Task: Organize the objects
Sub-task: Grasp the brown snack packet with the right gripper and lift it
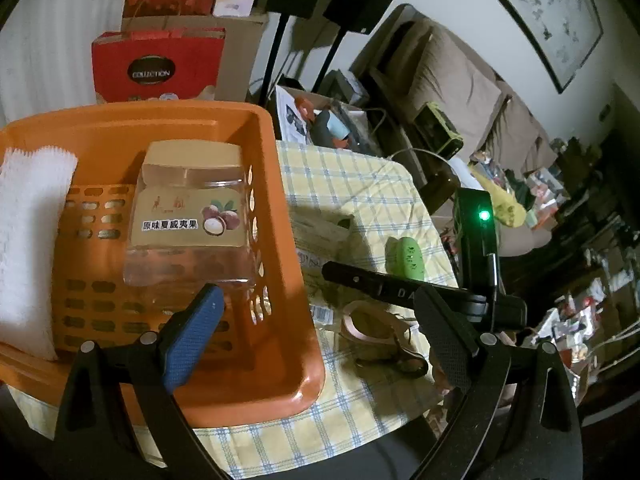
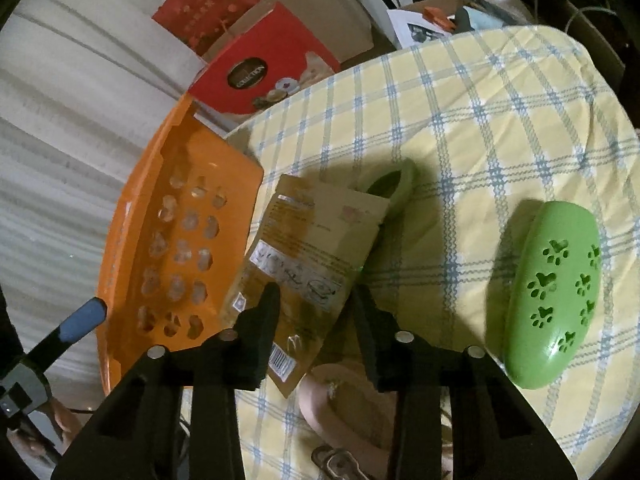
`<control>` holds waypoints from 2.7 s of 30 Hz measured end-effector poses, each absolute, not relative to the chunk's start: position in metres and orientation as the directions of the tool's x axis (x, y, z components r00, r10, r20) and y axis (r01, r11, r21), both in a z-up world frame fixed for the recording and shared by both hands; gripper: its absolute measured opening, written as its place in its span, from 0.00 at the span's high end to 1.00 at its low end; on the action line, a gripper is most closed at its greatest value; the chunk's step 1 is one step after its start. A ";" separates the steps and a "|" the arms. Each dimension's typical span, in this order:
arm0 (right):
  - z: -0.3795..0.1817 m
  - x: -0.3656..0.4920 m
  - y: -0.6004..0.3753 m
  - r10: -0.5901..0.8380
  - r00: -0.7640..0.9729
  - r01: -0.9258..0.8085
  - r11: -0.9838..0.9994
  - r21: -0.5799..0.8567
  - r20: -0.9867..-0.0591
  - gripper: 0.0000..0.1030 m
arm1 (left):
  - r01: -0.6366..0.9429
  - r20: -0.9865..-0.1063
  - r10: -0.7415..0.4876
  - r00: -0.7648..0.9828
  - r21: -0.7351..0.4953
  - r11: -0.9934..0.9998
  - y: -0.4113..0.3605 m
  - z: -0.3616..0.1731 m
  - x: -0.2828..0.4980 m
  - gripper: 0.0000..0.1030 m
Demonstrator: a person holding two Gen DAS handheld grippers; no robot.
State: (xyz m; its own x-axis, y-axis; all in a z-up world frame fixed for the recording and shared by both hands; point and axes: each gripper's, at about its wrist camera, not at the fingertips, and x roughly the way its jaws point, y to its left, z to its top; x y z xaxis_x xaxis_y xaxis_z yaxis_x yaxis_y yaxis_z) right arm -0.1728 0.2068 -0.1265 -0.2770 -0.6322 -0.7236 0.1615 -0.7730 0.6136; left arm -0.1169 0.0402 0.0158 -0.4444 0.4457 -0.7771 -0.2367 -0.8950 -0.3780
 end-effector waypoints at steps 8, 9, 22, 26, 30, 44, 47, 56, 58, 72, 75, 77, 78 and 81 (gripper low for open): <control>-0.114 -0.166 0.209 -0.670 -0.282 0.182 -0.740 0.647 -0.687 0.90 | -0.232 -0.779 0.448 -0.438 -0.383 -0.894 0.041 0.012 -0.116 0.07; -0.112 -0.165 0.207 -0.669 -0.281 0.190 -0.741 0.644 -0.688 0.90 | -0.232 -0.779 0.451 -0.436 -0.387 -0.893 0.040 0.011 -0.116 0.07; -0.123 -0.177 0.175 -0.694 -0.213 0.173 -0.719 0.673 -0.688 0.87 | -0.218 -0.769 0.467 -0.437 -0.413 -0.884 0.034 0.014 -0.116 0.07; -0.124 -0.177 0.181 -0.728 -0.236 0.149 -0.682 0.716 -0.644 0.93 | -0.209 -0.770 0.471 -0.430 -0.423 -0.882 0.032 0.013 -0.118 0.07; -0.115 -0.173 0.193 -0.741 -0.264 0.145 -0.663 0.734 -0.618 0.95 | -0.203 -0.763 0.485 -0.427 -0.441 -0.874 0.033 0.014 -0.117 0.07; -0.062 -0.127 0.255 -0.672 -0.403 0.170 -0.722 0.671 -0.621 0.96 | -0.130 -0.765 0.519 -0.381 -0.511 -0.850 0.063 0.019 -0.126 0.07; -0.051 -0.117 0.259 -0.642 -0.437 0.190 -0.751 0.633 -0.630 0.96 | -0.139 -0.760 0.511 -0.401 -0.501 -0.854 0.067 0.028 -0.125 0.07; -0.029 -0.100 0.245 -0.591 -0.476 0.253 -0.801 0.542 -0.651 0.96 | -0.200 -0.744 0.536 -0.399 -0.500 -0.843 0.096 0.053 -0.122 0.07; -0.024 -0.092 0.239 -0.573 -0.486 0.274 -0.817 0.508 -0.660 0.96 | -0.198 -0.738 0.565 -0.368 -0.532 -0.824 0.101 0.054 -0.127 0.07; -0.020 -0.066 0.203 -0.465 -0.531 0.344 -0.883 0.321 -0.708 0.95 | -0.099 -0.815 0.565 -0.130 -0.556 -0.825 0.126 0.005 -0.165 0.47; -0.022 -0.061 0.200 -0.423 -0.556 0.346 -0.900 0.263 -0.715 0.95 | -0.066 -0.806 0.582 -0.112 -0.578 -0.813 0.122 -0.007 -0.166 0.55; -0.023 -0.058 0.195 -0.386 -0.571 0.353 -0.912 0.208 -0.724 0.95 | -0.038 -0.791 0.606 -0.087 -0.605 -0.795 0.120 -0.015 -0.167 0.55; -0.025 -0.057 0.194 -0.380 -0.574 0.358 -0.913 0.195 -0.725 0.95 | -0.025 -0.788 0.611 -0.078 -0.611 -0.791 0.119 -0.018 -0.168 0.54; -0.026 -0.053 0.185 -0.341 -0.594 0.372 -0.919 0.127 -0.729 0.95 | -0.017 -0.793 0.606 -0.069 -0.606 -0.795 0.119 -0.024 -0.169 0.56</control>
